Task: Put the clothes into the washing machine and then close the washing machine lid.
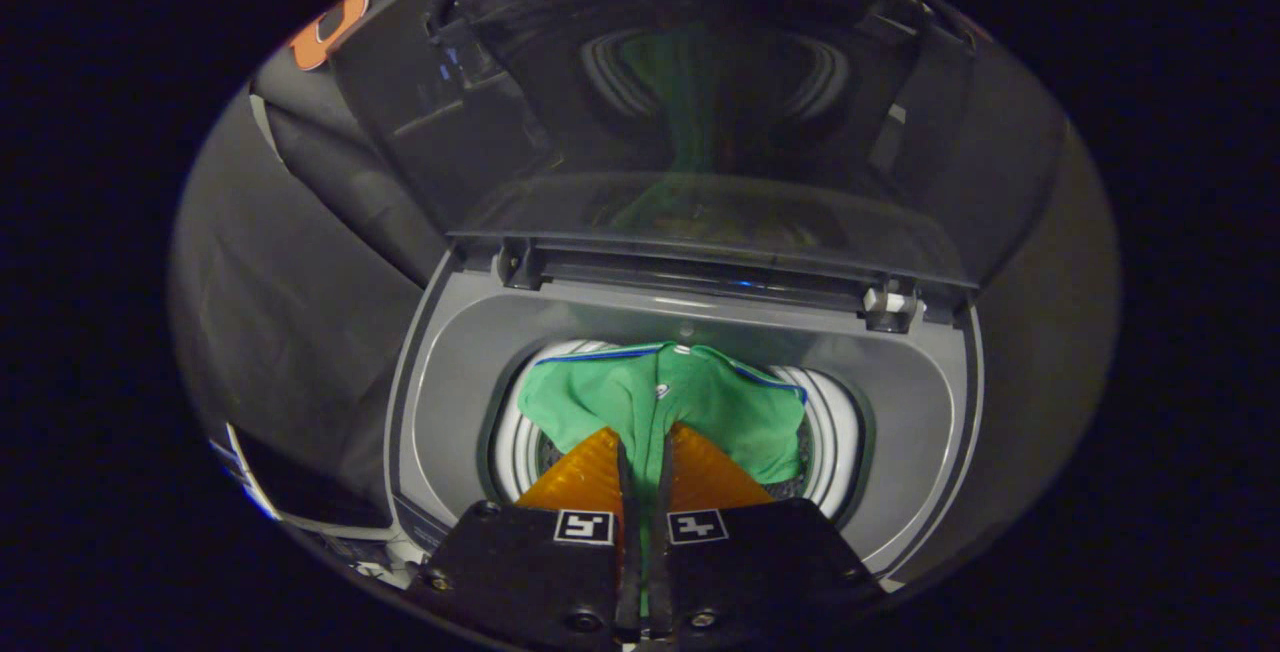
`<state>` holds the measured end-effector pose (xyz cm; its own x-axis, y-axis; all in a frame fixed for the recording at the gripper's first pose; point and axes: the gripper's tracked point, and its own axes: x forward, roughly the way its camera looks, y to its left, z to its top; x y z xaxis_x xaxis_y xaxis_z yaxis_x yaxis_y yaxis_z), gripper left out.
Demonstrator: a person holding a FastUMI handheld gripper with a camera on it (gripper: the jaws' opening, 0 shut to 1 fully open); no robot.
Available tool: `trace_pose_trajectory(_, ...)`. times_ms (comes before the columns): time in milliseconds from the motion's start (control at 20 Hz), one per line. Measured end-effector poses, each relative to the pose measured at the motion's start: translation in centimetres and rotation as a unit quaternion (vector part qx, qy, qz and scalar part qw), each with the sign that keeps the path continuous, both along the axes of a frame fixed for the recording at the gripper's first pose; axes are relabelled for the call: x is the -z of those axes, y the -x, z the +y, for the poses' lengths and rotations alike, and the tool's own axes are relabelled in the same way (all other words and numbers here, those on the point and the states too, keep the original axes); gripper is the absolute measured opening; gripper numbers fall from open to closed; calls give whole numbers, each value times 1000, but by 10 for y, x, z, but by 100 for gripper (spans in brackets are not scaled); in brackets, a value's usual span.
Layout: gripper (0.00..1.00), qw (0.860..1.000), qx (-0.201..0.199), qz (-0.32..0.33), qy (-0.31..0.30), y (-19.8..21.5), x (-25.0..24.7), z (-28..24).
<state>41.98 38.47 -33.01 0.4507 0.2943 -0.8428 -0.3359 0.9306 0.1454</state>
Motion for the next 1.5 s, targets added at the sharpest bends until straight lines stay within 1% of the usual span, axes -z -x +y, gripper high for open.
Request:
trace_pose_trajectory(150, 6, 1000, 0, -3, -1, -2, 0, 1)
trace_pose_trajectory(250, 8, 1000, -3, -1, 6, -2, 3, -1)
trace_pose_trajectory(300, 17, 1000, -7, 6, 5, -4, 2, 1)
trace_pose_trajectory(400, 59, 999, -10, 12, 31, 6, 9, -8)
trace_pose_trajectory(500, 100, 999, -19, 5, 30, 1, 3, -5)
trace_pose_trajectory(700, 100, 997, -51, -46, 36, 0, -25, -4)
trace_pose_trajectory(900, 100, 992, -81, -96, -5, 6, -81, 16)
trace_pose_trajectory(1100, 100, 980, -110, -155, -61, 12, -164, 34)
trace_pose_trajectory(1250, 100, 965, -128, -207, -101, 10, -242, 41)
trace_pose_trajectory(1400, 100, 950, -122, -253, -138, -4, -314, 42)
trace_pose_trajectory(1500, 100, 943, -106, -277, -150, -26, -351, 39)
